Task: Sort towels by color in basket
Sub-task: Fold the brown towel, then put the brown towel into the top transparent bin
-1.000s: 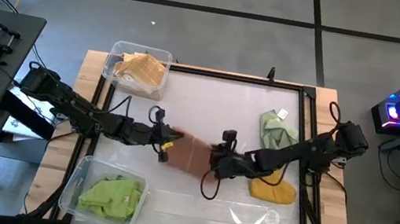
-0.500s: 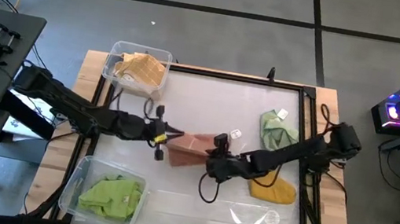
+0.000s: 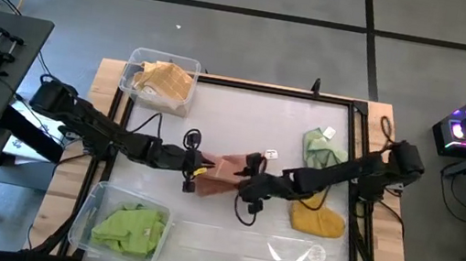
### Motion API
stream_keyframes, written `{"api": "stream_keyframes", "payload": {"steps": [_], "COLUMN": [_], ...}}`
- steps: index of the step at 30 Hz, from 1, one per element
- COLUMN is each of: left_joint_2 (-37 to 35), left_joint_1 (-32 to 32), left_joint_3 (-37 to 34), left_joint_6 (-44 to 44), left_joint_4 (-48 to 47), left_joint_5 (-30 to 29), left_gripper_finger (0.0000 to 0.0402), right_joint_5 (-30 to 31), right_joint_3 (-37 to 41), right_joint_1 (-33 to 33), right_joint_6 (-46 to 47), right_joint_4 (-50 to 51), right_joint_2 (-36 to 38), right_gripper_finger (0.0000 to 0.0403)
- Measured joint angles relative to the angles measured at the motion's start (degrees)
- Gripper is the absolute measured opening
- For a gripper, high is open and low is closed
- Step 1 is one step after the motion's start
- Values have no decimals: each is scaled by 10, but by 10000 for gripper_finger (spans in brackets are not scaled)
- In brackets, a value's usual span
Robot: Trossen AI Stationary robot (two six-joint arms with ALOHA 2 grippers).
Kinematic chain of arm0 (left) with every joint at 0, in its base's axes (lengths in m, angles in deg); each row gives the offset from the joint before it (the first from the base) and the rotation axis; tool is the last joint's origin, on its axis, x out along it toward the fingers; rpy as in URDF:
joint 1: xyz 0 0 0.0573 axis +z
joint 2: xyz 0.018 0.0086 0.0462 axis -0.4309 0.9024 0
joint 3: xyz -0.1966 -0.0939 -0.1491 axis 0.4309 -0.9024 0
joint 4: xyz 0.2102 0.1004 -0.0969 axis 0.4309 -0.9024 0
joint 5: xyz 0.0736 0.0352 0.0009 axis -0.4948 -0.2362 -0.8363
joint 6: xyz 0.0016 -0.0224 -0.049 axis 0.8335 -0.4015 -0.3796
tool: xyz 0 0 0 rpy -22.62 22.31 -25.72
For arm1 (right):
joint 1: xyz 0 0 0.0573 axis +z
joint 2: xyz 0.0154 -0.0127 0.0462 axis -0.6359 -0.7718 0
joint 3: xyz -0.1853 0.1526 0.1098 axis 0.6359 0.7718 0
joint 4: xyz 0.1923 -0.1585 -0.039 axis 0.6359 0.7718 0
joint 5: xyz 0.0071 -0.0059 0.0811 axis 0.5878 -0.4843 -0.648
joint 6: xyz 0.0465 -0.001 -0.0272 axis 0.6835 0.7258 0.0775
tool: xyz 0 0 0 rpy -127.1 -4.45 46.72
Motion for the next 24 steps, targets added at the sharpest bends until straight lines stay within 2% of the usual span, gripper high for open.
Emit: {"api": "stream_keyframes", "payload": {"steps": [4, 10, 12, 16, 20, 24], "left_joint_2": [12, 19, 29, 60, 104, 143], "left_joint_1": [16, 71, 87, 99, 102, 101], "left_joint_3": [0, 1, 1, 1, 1, 33], "left_joint_6": [11, -16, -29, -31, -60, -105], "left_joint_4": [47, 32, 22, 15, 7, -47], "left_joint_5": [8, 120, 157, 179, 180, 184], "left_gripper_finger": [33, 124, 155, 199, 210, 190], "right_joint_5": [-19, -85, -88, -73, -32, -5], "right_joint_3": [0, 0, 0, 0, 0, 0], "right_joint_1": [0, 1, 11, 35, 50, 51], "right_joint_6": [75, 209, 225, 229, 229, 235], "right_joint_4": [36, 53, 51, 33, 15, 6], "right_joint_2": [49, 76, 70, 54, 41, 33], "right_gripper_finger": [184, 185, 185, 185, 185, 185]}}
